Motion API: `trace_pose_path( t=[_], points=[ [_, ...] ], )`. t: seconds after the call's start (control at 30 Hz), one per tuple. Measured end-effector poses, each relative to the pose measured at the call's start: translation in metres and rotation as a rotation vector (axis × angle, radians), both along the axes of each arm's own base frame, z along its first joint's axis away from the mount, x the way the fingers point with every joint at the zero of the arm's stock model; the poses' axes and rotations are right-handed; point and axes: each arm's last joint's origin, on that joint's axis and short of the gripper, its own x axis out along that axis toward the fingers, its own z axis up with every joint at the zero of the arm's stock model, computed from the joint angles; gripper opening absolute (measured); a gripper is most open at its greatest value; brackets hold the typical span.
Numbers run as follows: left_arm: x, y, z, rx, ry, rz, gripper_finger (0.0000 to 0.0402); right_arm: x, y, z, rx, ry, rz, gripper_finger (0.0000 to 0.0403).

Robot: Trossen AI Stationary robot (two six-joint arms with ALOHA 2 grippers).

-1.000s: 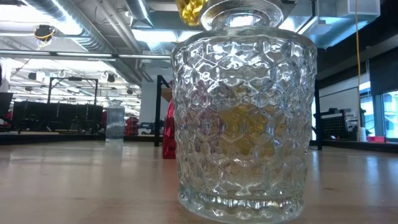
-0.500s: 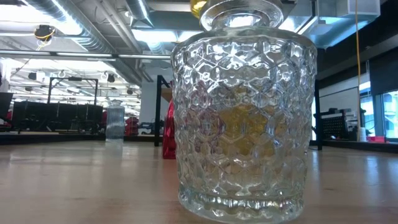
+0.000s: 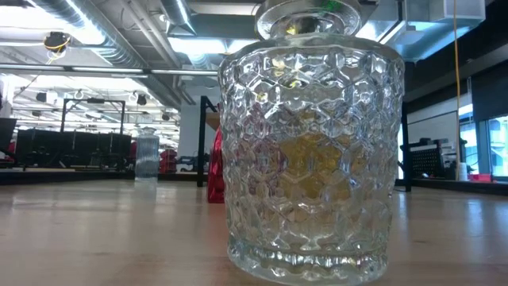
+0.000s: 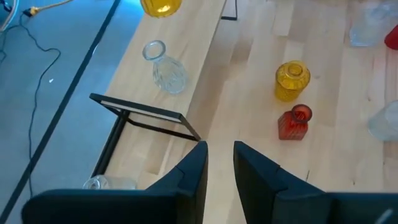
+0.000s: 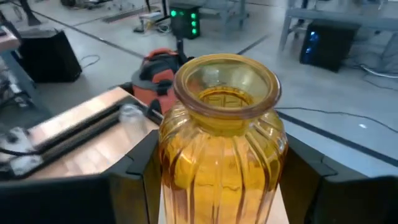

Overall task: Sort vases onto shelf
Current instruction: Put the yellow vase on the shelf

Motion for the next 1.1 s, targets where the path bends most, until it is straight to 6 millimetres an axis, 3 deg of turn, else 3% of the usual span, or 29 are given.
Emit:
trace_pose_path(
  t=[0.27, 0.4, 0.8, 1.1],
  points=[
    [0.000, 0.001, 0.000, 0.054, 0.007, 0.004, 0.0069, -0.009, -0.065, -0.034, 0.120, 0.022, -0.035, 0.0201],
    [0.000, 0.002, 0.000, 0.061, 0.006, 0.010, 0.0069, -0.012, -0.087, -0.043, 0.133, 0.027, -0.091, 0.0201],
    [0.000, 0.002, 0.000, 0.066, 0.002, 0.022, 0.0069, 0.010, -0.102, -0.082, 0.155, 0.098, -0.133, 0.0201],
    [0.000, 0.002, 0.000, 0.068, 0.002, 0.025, 0.0069, 0.013, -0.102, -0.085, 0.177, 0.079, -0.110, 0.0201]
  ],
)
